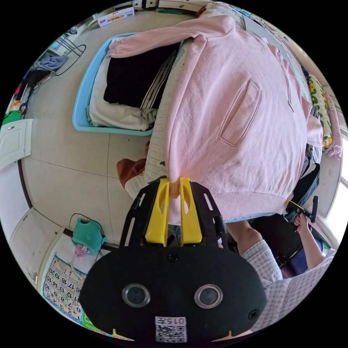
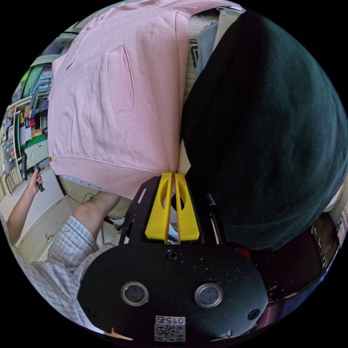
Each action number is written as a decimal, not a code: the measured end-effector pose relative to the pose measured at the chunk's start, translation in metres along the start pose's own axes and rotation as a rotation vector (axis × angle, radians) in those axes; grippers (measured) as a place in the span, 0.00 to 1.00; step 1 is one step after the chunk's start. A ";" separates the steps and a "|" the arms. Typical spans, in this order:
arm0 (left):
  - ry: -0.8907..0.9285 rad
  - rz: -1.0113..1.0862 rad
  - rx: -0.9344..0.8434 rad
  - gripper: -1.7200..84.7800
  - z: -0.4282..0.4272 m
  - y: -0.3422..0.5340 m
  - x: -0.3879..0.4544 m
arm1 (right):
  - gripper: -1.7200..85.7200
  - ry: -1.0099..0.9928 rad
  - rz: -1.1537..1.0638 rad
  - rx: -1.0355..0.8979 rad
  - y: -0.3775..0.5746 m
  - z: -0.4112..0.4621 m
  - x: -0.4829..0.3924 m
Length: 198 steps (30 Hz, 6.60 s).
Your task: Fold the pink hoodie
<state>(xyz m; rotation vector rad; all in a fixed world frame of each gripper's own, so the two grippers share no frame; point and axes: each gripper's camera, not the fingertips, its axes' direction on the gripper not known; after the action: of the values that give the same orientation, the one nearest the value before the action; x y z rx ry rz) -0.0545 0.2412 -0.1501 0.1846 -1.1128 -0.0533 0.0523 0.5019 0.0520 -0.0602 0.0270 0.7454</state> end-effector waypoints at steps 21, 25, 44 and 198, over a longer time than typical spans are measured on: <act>-0.008 -0.151 0.094 0.04 0.005 -0.036 0.023 | 0.02 0.109 0.061 0.023 0.039 0.030 -0.087; -0.045 -0.128 0.130 0.04 0.005 -0.039 0.034 | 0.03 0.107 0.111 0.080 0.052 0.039 -0.097; -0.232 0.083 0.005 0.04 0.012 -0.095 0.087 | 0.02 -0.033 0.127 0.029 0.037 0.088 -0.102; 1.009 0.113 0.042 0.02 0.087 -0.152 0.213 | 0.03 -0.304 -0.657 0.209 -0.242 0.183 -0.277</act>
<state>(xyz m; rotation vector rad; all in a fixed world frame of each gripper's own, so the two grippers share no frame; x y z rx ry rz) -0.0307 0.0521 0.0496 0.1542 -0.1164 0.1534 0.0137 0.1488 0.2578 0.2361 -0.1973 0.0864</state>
